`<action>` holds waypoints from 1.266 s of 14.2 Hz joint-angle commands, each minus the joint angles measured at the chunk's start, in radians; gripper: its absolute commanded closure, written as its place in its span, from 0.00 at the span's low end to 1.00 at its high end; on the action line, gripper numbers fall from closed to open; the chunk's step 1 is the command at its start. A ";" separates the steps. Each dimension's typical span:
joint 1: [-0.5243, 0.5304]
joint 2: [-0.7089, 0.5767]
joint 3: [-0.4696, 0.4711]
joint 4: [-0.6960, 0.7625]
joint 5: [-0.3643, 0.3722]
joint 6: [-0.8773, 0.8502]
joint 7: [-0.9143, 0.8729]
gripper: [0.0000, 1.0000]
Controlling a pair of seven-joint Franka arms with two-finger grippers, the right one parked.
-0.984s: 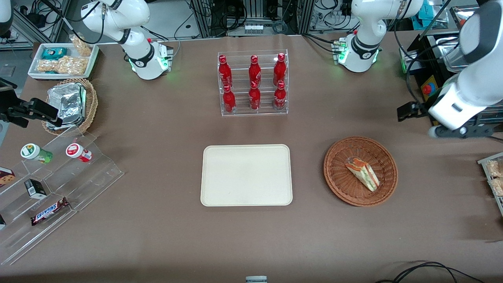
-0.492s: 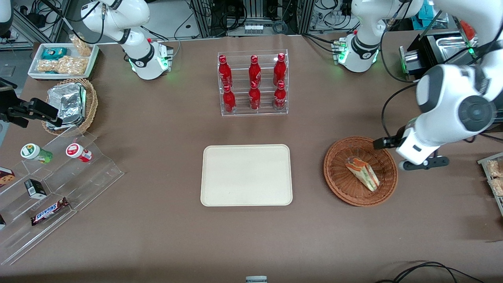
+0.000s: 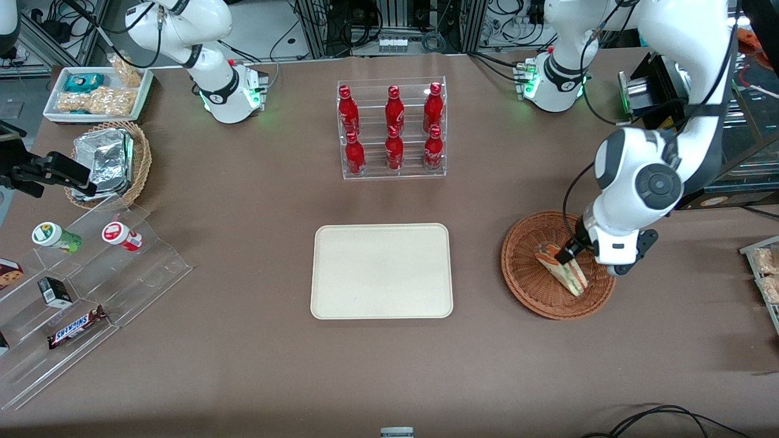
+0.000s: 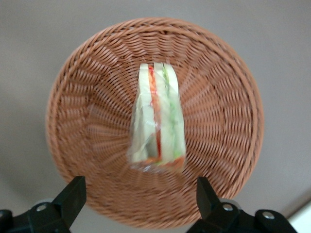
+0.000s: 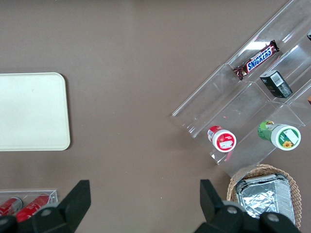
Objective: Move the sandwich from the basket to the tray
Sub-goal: 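Lower the open left gripper and grasp the wrapped sandwich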
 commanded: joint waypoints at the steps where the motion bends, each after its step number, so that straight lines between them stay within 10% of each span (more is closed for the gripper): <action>1: -0.001 0.068 0.005 0.032 0.017 0.060 -0.111 0.00; 5: 0.002 0.126 0.008 0.053 0.016 0.061 -0.122 0.05; 7: 0.013 0.134 0.008 0.053 0.013 0.061 -0.128 0.78; 8: 0.017 0.134 0.008 0.055 0.011 0.061 -0.126 0.88; 18: -0.007 0.127 -0.039 0.372 -0.022 -0.381 -0.119 0.92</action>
